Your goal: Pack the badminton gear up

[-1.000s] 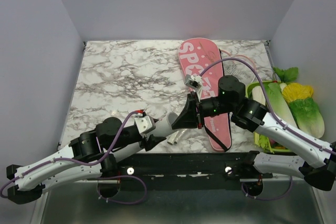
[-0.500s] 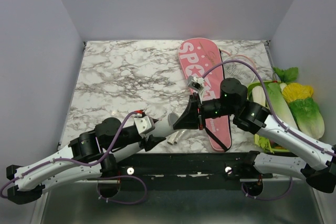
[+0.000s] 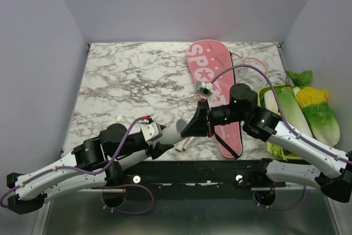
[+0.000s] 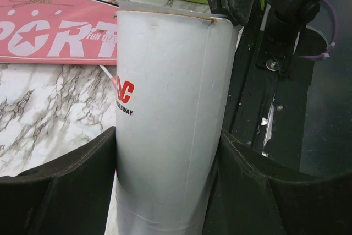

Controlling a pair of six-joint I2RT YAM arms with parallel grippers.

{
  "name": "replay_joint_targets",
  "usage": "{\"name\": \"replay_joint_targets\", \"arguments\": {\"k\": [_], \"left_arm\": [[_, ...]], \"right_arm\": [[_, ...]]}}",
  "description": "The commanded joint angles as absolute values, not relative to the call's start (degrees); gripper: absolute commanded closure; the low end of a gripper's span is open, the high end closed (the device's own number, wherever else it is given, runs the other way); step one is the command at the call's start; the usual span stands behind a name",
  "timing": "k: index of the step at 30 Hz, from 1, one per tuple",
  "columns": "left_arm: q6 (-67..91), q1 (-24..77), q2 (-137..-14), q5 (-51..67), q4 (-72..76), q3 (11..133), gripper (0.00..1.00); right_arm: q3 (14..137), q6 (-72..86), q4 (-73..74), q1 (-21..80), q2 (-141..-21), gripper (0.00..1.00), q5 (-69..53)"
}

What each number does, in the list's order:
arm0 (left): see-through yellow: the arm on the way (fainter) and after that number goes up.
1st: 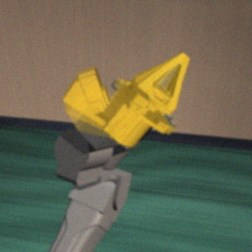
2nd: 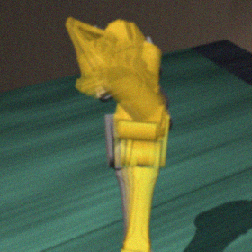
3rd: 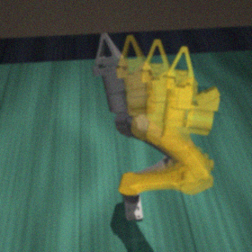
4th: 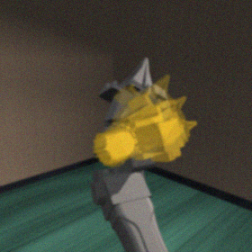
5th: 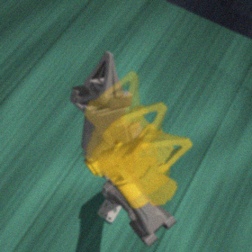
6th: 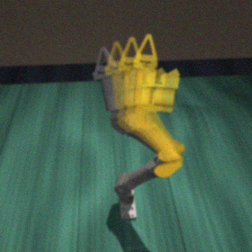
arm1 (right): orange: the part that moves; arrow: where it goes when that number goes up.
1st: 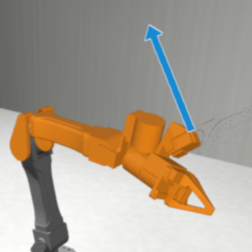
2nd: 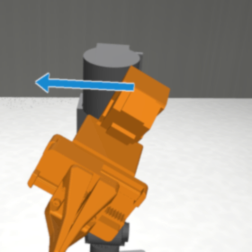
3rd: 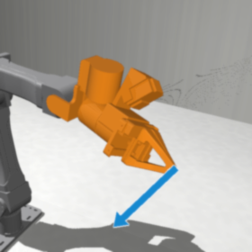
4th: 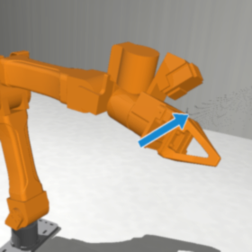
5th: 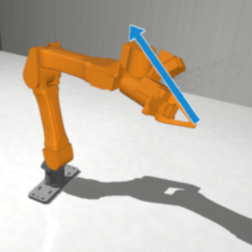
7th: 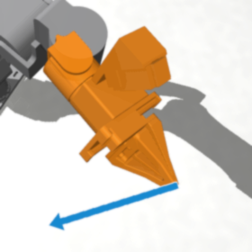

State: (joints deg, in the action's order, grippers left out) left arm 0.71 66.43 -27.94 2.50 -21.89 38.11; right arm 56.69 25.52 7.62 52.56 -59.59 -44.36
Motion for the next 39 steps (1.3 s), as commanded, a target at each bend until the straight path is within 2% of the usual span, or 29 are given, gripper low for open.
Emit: {"name": "replay_joint_targets", "arguments": {"k": [1,8,15,17,21,28,39], "left_arm": [[5.7,66.4,-27.5,3.3,-19.7,37.9,1.00],[5.6,66.3,-27.5,3.3,-19.9,38.0,1.00],[5.6,66.4,-27.4,3.3,-19.9,37.9,1.00],[5.6,66.4,-27.4,3.3,-19.8,37.9,1.00],[5.5,66.3,-27.3,3.8,-19.8,37.9,1.00],[5.4,66.4,-26.4,5.1,-19.2,37.6,1.00],[5.1,66.4,-22.9,6.9,-16.8,36.7,1.00]], "right_arm": [[54.8,26.5,6.6,53.3,-60.3,0.99,-46.6],[52.5,29.4,1.2,53.4,-60.6,0.99,-49.7],[50.7,32.4,-3.3,53.6,-61.5,0.65,-50.5],[50.5,33.0,-4.1,53.6,-61.4,0.61,-49.9],[50.2,33.7,-4.8,53.7,-60.7,0.57,-46.8],[49.5,35.5,-6.2,53.6,-60.7,0.56,-37.3],[44.7,36.3,-9.4,51.8,-59.4,0.55,-35.7]]}}
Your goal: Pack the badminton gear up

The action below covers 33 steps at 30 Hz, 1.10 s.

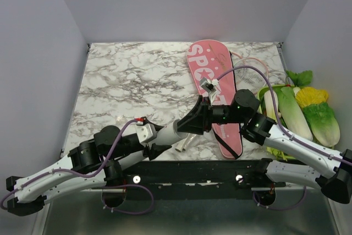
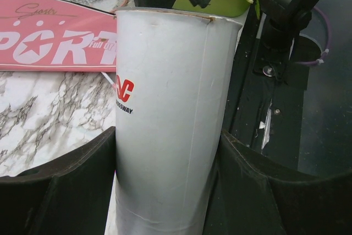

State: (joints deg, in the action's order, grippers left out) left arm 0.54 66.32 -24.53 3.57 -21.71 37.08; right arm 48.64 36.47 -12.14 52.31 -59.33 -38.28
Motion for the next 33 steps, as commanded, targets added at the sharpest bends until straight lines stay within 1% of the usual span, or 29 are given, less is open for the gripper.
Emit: {"name": "replay_joint_targets", "arguments": {"k": [1,6,9,11,13,15,19,21,23,24,25,26,28,29,30,33], "left_arm": [[5.0,66.3,-22.6,7.0,-16.6,36.7,1.00],[4.9,66.4,-22.0,7.1,-16.3,36.5,1.00],[4.8,66.3,-21.7,6.9,-16.0,36.4,1.00],[4.9,66.4,-21.7,6.5,-16.2,36.4,1.00],[5.1,66.4,-22.1,5.2,-16.3,36.6,1.00],[5.4,66.4,-21.8,3.7,-16.7,36.9,1.00],[5.0,66.4,-20.5,-3.8,-16.8,36.8,1.00],[4.1,66.4,-21.2,-6.1,-18.0,38.0,1.00],[4.0,66.3,-24.2,-9.3,-19.8,39.6,1.00],[3.0,66.4,-25.7,-9.8,-20.7,42.3,1.00],[2.8,66.4,-29.6,-10.7,-21.7,43.9,1.00],[2.4,66.3,-31.7,-13.1,-23.9,45.8,1.00],[0.4,66.4,-38.1,-15.4,-25.9,51.7,1.00],[-1.4,66.3,-40.0,-16.5,-27.1,53.6,1.00],[-2.4,66.3,-41.8,-19.5,-27.6,57.0,1.00],[-6.8,64.9,-48.5,-23.2,-28.5,63.2,1.00]], "right_arm": [[44.3,36.4,-9.6,51.6,-59.2,0.56,-35.8],[42.0,36.2,-9.7,51.5,-58.4,0.56,-35.7],[41.6,35.2,-9.3,51.4,-58.5,0.59,-36.4],[41.8,33.8,-6.9,51.5,-58.6,0.64,-36.6],[42.1,32.6,-5.3,51.5,-58.4,0.66,-36.7],[42.0,31.8,-3.3,51.6,-57.8,0.66,-36.8],[41.8,30.3,-1.5,51.9,-56.8,0.66,-37.0],[42.4,30.3,-1.1,51.9,-55.5,0.65,-35.2],[43.7,30.1,-0.2,51.9,-54.2,0.61,-31.1],[45.4,30.1,0.3,51.9,-53.6,0.60,-29.2],[46.9,30.0,3.0,51.9,-52.5,0.59,-26.4],[48.2,29.7,6.1,51.9,-51.9,0.59,-21.4],[50.4,29.7,7.5,51.9,-49.9,0.59,-17.5],[50.7,29.7,8.1,51.9,-47.9,0.60,-13.7],[51.1,29.7,8.3,51.9,-46.9,0.60,-12.1],[52.6,29.4,10.9,51.9,-44.4,0.60,-5.5]]}}
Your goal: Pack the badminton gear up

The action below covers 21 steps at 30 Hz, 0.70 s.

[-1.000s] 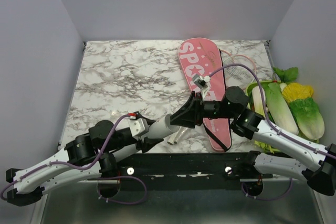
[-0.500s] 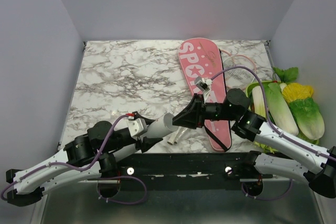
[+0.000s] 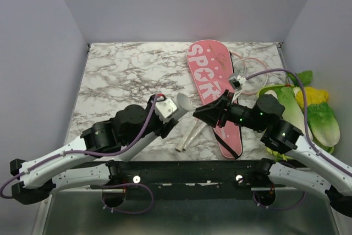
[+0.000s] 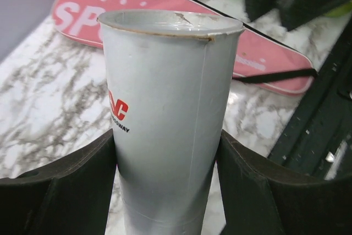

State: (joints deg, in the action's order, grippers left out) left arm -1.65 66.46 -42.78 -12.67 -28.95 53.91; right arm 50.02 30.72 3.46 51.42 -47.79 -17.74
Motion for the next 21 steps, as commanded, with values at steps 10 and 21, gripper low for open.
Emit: {"name": "replay_joint_targets", "arguments": {"k": [10,21], "left_arm": [[-10.5,36.8,-69.7,-5.8,-29.5,77.5,1.00],[-6.4,7.8,-95.3,6.8,-29.4,92.0,1.00]], "right_arm": [[50.7,30.9,15.0,51.9,-44.1,0.60,4.0],[46.1,33.7,10.4,51.9,-54.6,0.60,-4.2]]}}
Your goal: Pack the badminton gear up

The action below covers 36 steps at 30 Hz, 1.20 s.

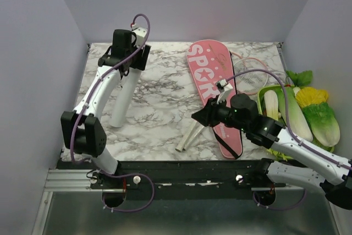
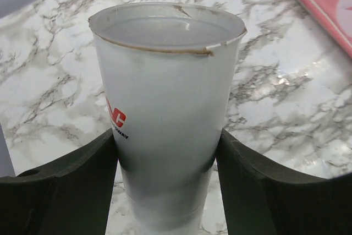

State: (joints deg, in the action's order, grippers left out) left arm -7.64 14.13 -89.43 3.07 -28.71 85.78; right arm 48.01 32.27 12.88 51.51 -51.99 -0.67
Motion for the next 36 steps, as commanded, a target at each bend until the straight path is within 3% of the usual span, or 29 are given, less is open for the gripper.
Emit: {"name": "replay_joint_targets", "arguments": {"k": [1,10,16,19,22,23,24,30,36], "left_arm": [[-6.5,6.6,-99.0,6.5,-29.9,93.2,1.00],[-9.6,1.0,-115.6,-1.7,-32.4,102.6,0.99],[-10.7,-2.9,-122.0,-5.5,-32.1,103.3,0.89],[-11.5,-4.2,-122.3,-6.6,-31.1,102.1,0.75],[-11.6,-5.4,-121.2,-6.2,-29.7,101.8,0.51],[-11.5,-5.6,-120.9,-6.0,-29.4,102.0,0.22],[-11.3,-5.7,-120.4,-5.8,-29.3,102.2,0.02],[-9.3,-5.8,-114.7,-5.2,-27.8,103.3,0.01],[-6.4,-3.4,-103.6,-5.0,-21.8,95.6,0.01]], "right_arm": [[46.0,34.0,9.7,51.9,-55.3,0.60,-4.7],[44.4,33.9,5.8,51.9,-60.3,0.55,-7.9],[44.6,33.5,4.4,52.0,-63.1,0.50,-10.5],[44.7,33.0,4.3,51.9,-64.3,0.42,-10.7],[44.5,33.0,3.4,51.9,-65.6,0.35,-11.2],[44.3,33.4,2.7,52.0,-66.0,0.34,-11.6],[44.4,33.5,2.5,51.9,-66.9,0.33,-11.8],[45.5,34.1,1.8,52.0,-68.9,0.30,-11.5],[47.5,33.0,5.0,51.9,-69.4,0.28,-4.9]]}}
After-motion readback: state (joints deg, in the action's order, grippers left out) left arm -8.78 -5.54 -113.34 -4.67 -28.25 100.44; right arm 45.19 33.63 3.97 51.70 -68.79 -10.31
